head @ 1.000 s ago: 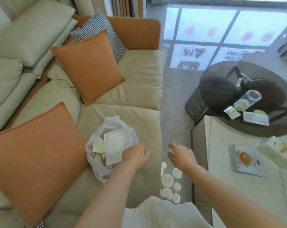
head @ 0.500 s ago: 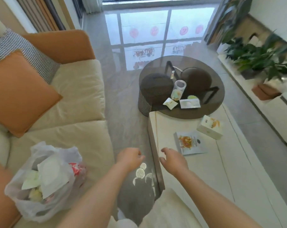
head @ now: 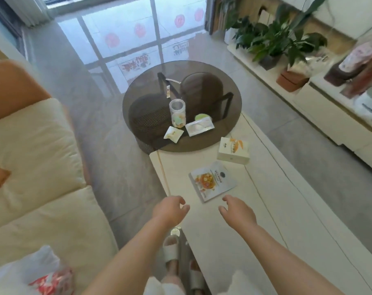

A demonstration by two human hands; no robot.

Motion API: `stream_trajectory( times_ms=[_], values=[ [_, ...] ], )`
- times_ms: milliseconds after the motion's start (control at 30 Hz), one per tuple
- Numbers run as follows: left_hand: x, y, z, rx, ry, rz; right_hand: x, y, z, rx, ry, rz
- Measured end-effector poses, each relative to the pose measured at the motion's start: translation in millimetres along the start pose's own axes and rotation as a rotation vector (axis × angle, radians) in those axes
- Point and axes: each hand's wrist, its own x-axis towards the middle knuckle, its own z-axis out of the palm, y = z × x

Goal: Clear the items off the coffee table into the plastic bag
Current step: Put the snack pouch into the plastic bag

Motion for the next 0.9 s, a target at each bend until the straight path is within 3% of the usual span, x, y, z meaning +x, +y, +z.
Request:
stream_trajectory(
  times_ms=[400,567,700,900],
  values=[
    [186,31,37,0.066,-0.115,0.132,141,30,57,0.214,-0.15,0.304],
    [265,19,73,0.112,-0.092,0.138,205,34,105,0.358,-0.168,0.385],
    [315,13,92,0.203,-0.021,0.196,237,41,138,0.51,-0.156,0.554],
    [366,7,114,0.041,-0.105,0.069,267,57,174,0.762,-0.079,0.721]
  ],
)
